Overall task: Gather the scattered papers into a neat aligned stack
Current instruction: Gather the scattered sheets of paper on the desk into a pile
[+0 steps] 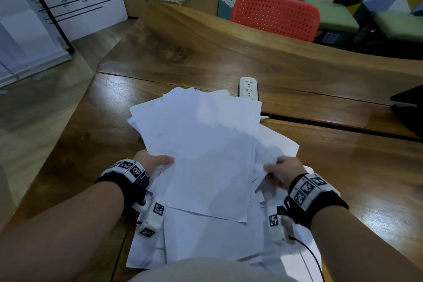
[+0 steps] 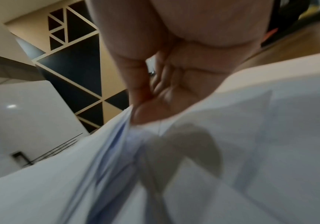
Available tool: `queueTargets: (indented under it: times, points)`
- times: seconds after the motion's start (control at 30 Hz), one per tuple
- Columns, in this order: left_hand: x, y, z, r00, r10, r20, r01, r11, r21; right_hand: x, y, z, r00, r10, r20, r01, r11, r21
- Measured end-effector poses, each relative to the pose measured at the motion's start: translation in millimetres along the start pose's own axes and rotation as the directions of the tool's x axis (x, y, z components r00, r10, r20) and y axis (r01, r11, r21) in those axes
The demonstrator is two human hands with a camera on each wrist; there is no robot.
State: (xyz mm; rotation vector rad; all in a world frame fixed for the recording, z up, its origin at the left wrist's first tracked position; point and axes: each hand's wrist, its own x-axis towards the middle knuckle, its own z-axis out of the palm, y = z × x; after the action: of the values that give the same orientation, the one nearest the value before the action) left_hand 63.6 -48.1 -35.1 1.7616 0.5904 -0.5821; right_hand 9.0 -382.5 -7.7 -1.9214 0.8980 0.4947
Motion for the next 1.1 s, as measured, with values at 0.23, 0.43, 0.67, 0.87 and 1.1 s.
queueTargets:
  times: [0.23,0.43,0.67,0.87,1.1]
  points:
    - [1.5,-2.2,-0.9,1.000,0.012,0.013,-0.012,1.000,0.008,-7.6,2.0,-29.7,0.995,0.009,-0.094,-0.024,0.987,-0.160]
    - [-3.6,2.0,2.2,0.999,0.035,-0.015,-0.034,0.998,0.059,11.9,4.8,-32.7,0.992,0.008,-0.129,-0.051,0.941,-0.334]
    - [-2.2,1.9,2.4,0.998,0.049,-0.034,-0.044,0.992,0.121,9.0,0.8,-62.1,0.998,0.014,-0.066,-0.047,0.836,-0.547]
    - [-4.7,4.3,3.0,0.999,0.042,-0.014,-0.040,0.992,0.123,0.0,-1.0,-91.7,0.921,-0.137,-0.366,0.100,0.988,-0.118]
    - [-2.3,2.7,1.8,0.998,0.038,-0.041,-0.030,0.986,0.165,14.3,-6.8,-91.4,0.917,0.103,-0.385,-0.024,0.979,0.205]
